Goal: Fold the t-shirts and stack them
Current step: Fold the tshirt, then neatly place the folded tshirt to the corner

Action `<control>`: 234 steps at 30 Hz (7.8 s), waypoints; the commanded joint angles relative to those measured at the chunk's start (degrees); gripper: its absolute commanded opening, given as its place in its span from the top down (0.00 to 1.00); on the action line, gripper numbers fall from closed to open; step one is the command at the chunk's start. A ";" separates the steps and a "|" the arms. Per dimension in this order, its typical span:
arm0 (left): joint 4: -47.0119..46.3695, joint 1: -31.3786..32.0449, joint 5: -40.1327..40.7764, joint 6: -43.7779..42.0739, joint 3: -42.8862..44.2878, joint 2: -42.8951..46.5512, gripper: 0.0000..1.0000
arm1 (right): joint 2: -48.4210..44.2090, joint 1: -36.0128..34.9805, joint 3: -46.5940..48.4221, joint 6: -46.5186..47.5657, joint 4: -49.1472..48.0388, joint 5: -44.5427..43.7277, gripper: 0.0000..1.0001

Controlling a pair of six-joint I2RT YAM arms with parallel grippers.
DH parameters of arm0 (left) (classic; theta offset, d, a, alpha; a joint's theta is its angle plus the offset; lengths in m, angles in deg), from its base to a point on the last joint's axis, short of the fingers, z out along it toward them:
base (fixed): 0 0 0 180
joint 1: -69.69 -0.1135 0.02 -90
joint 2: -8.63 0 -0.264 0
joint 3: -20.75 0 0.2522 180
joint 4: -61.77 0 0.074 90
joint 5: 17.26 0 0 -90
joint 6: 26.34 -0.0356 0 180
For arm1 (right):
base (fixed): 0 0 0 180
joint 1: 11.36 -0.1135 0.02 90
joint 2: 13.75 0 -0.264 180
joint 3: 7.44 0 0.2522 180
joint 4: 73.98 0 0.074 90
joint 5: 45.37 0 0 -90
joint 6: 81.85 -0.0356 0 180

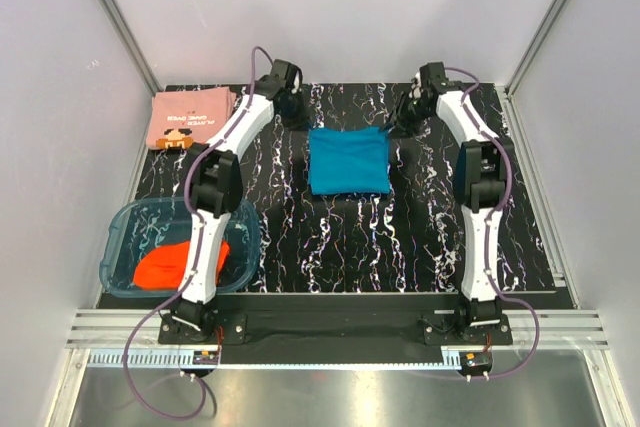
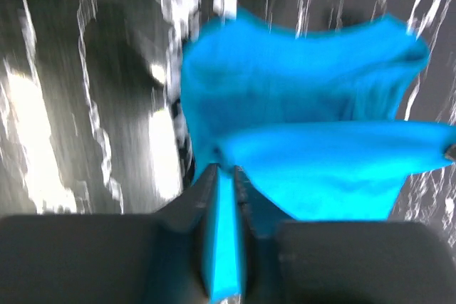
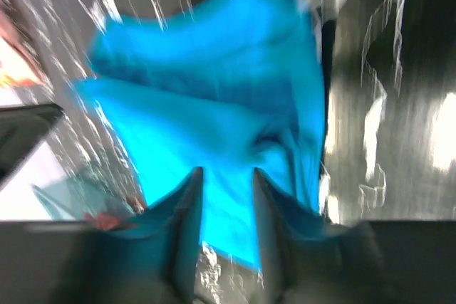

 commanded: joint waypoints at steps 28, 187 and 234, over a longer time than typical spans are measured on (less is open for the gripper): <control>-26.33 1.54 -17.93 3.71 -28.90 12.52 0.76 | 11.07 1.31 6.00 -7.17 -16.26 11.67 0.92; -11.04 -13.84 -15.38 0.72 -57.55 60.78 0.45 | -7.33 -35.85 0.42 30.94 -5.94 -37.91 0.12; -20.53 -18.67 -21.62 6.87 -64.76 59.72 0.43 | -9.83 -38.86 -34.16 68.58 -38.69 -37.91 0.85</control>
